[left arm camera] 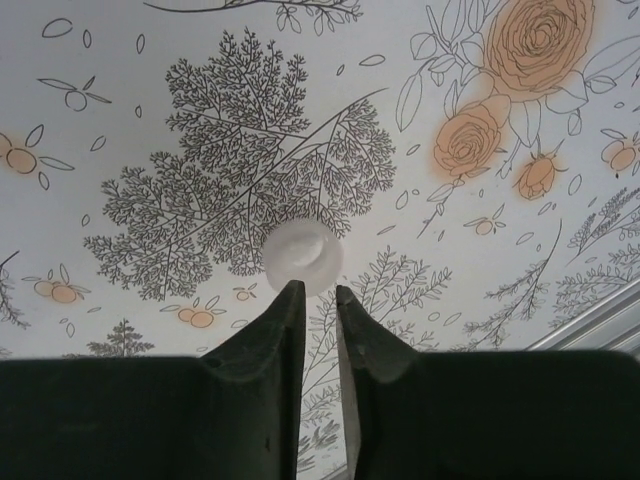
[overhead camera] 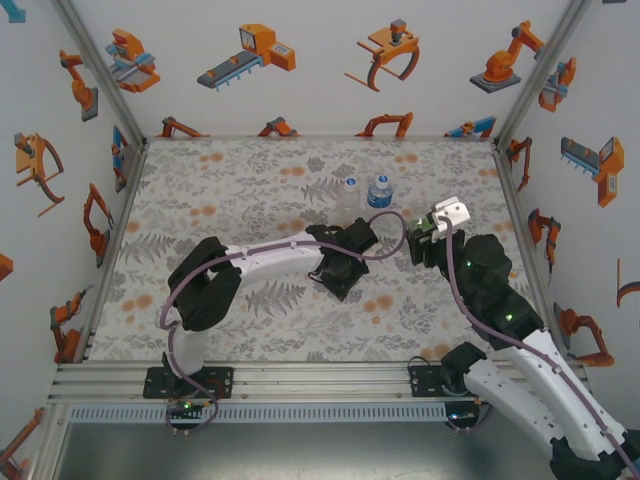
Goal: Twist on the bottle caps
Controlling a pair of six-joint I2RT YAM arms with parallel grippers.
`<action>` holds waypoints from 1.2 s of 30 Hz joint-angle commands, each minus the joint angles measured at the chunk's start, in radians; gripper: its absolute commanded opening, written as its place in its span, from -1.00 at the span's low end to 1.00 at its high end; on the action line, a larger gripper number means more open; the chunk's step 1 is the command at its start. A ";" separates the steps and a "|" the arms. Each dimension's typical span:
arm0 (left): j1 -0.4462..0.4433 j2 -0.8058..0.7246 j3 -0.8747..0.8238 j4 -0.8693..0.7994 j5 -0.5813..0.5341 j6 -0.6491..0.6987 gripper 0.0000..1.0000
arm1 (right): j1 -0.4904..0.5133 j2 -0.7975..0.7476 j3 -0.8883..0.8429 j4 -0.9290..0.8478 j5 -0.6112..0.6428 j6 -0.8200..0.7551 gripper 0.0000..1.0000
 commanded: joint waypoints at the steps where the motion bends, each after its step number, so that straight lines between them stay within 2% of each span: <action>1: 0.000 0.013 -0.024 0.032 0.030 -0.018 -0.40 | 0.000 -0.007 0.026 -0.003 -0.003 0.033 -0.75; 8: 0.020 -0.053 -0.062 0.051 0.009 -0.003 -0.33 | 0.001 0.007 0.063 -0.026 -0.057 0.059 -0.76; 11: 0.040 -0.146 -0.106 0.084 -0.005 0.007 -0.18 | -0.001 0.026 0.081 -0.033 -0.111 0.074 -0.77; 17: 0.089 -0.421 -0.246 0.230 0.017 0.066 0.09 | 0.001 0.067 0.097 0.032 -0.304 0.120 -0.78; 23: 0.153 -0.726 -0.432 0.477 0.168 0.106 0.47 | 0.001 0.142 0.118 0.161 -0.548 0.203 -0.82; 28: 0.185 -0.964 -0.576 0.665 0.280 0.133 0.96 | 0.002 0.181 0.103 0.364 -0.702 0.345 -0.86; 33: 0.198 -1.079 -0.657 0.845 0.438 0.103 0.94 | 0.005 0.238 0.075 0.682 -0.826 0.538 -0.89; 36: 0.198 -1.105 -0.697 0.969 0.458 0.051 0.94 | 0.013 0.288 0.057 0.914 -0.868 0.680 -0.91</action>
